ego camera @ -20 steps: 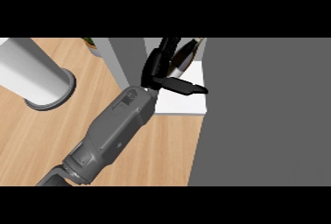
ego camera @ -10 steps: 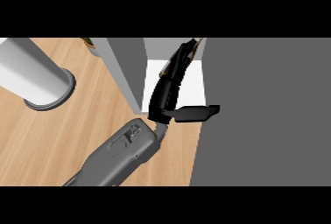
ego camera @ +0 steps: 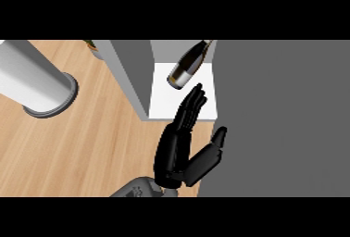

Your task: Pick up the wine, place it into the cabinet and close the cabinet

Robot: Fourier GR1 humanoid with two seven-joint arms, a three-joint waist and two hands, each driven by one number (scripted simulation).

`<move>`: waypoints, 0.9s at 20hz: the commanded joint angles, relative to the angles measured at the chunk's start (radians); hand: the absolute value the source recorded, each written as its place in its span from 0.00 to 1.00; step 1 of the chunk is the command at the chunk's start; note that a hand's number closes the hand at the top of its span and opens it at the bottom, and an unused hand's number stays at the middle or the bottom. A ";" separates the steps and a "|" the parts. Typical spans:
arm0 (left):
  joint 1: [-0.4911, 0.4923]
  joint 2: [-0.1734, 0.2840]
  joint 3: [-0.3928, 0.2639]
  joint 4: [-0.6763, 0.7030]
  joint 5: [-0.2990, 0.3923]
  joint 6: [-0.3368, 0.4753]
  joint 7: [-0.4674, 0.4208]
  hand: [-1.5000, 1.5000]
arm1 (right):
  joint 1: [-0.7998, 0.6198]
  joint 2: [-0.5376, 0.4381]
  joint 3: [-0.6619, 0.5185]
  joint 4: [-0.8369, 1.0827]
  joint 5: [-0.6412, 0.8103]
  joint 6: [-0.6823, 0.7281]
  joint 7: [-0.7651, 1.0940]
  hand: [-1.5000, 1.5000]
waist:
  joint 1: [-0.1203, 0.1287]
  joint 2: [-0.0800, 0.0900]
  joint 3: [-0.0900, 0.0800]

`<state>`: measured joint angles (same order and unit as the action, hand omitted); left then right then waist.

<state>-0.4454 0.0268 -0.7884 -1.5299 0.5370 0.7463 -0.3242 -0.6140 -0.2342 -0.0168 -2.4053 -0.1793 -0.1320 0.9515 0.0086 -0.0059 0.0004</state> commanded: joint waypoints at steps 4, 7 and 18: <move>0.221 0.072 -0.092 -0.260 -0.044 -0.016 0.004 1.00 | -0.006 -0.028 -0.043 -0.023 -0.041 0.006 0.027 0.00 | -0.004 0.002 -0.001; 0.305 0.195 -0.135 -0.394 -0.046 -0.077 0.017 1.00 | 0.045 0.009 0.032 0.011 0.024 0.014 -0.038 0.00 | 0.002 0.003 -0.001; 0.517 0.468 -0.023 -0.593 0.048 -0.287 -0.056 1.00 | -0.003 0.050 0.159 -0.050 -0.132 0.078 0.011 1.00 | 0.009 0.002 -0.002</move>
<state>0.0020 0.4054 -0.8378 -2.0558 0.5500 0.5386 -0.3573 -0.6060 -0.2264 0.0834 -2.4045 -0.2000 -0.0606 0.9364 0.0109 -0.0011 0.0061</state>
